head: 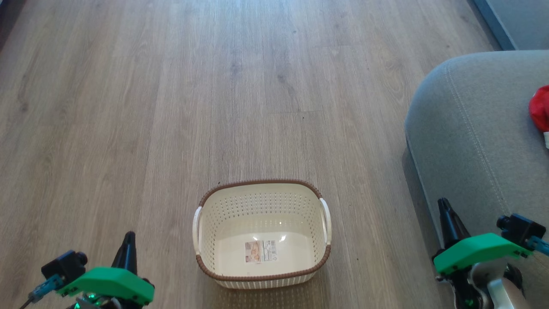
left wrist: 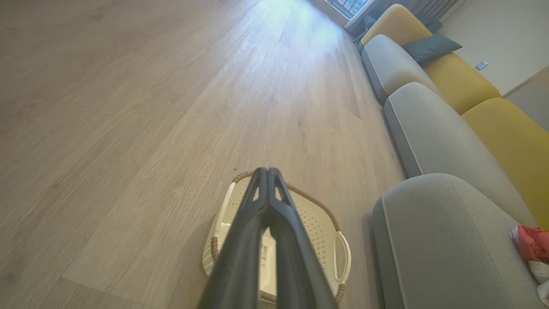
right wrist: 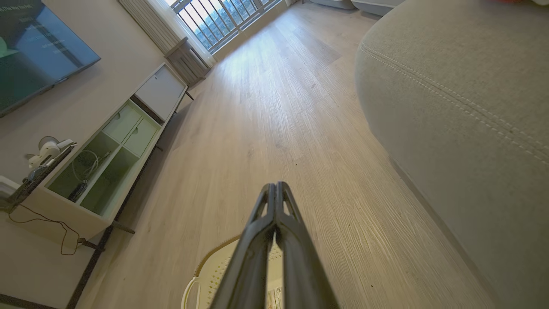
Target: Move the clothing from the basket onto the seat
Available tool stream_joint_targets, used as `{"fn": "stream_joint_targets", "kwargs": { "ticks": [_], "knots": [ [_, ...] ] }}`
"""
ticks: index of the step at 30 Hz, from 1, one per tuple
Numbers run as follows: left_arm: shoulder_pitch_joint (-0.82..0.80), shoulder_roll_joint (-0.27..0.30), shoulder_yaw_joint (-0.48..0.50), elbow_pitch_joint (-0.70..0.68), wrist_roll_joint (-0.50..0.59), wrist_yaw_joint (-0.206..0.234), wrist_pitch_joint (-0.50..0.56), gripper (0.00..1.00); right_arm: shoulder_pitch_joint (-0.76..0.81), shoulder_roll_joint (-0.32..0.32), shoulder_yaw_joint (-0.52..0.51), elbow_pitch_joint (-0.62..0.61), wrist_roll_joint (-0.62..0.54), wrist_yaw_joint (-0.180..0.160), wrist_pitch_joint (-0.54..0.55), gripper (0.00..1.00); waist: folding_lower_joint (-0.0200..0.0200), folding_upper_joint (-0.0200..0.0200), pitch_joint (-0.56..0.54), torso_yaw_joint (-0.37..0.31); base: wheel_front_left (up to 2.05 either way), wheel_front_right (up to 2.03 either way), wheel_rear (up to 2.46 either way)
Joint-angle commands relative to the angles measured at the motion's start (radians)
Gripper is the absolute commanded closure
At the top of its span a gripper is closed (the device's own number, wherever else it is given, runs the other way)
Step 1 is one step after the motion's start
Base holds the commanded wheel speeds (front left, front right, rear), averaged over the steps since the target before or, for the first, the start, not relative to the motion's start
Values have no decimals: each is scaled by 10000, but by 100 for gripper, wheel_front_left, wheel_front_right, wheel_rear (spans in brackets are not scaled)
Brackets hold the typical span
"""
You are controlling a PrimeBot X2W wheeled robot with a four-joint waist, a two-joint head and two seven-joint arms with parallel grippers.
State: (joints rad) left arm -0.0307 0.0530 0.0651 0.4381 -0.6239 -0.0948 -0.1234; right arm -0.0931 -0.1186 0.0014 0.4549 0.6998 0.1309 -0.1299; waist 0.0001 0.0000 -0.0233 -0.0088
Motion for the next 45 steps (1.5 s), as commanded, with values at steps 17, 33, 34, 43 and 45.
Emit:
{"fn": "stream_joint_targets", "kwargs": {
  "ticks": [17, 33, 34, 43, 45],
  "knots": [
    [-589, 28, 234, -695, -2215, -125, 520, 100, -344, 146, -266, -754, 2048, 0, 557, 100, 0, 0, 56, 19, 0, 0, 0],
    [-638, 13, 302, -1020, -4231, -186, 1009, 100, -292, 288, -502, -1110, 3907, 0, 1054, 100, 0, 0, 111, 37, 0, 0, 0],
    [-641, 12, 306, -1039, -4346, -190, 1037, 100, -289, 296, -515, -1130, 4013, 0, 1082, 100, 0, 0, 114, 38, 0, 0, 0],
    [-664, 5, 338, -1191, -5294, -219, 1267, 100, -265, 363, -625, -1298, 4888, -1, 1315, 100, 0, 0, 140, 47, 0, 0, 0],
    [-670, 4, 346, -1230, -5531, -226, 1324, 100, -259, 380, -653, -1339, 5107, -1, 1374, 100, 0, 0, 146, 49, 0, 0, 0]
  ]
}}
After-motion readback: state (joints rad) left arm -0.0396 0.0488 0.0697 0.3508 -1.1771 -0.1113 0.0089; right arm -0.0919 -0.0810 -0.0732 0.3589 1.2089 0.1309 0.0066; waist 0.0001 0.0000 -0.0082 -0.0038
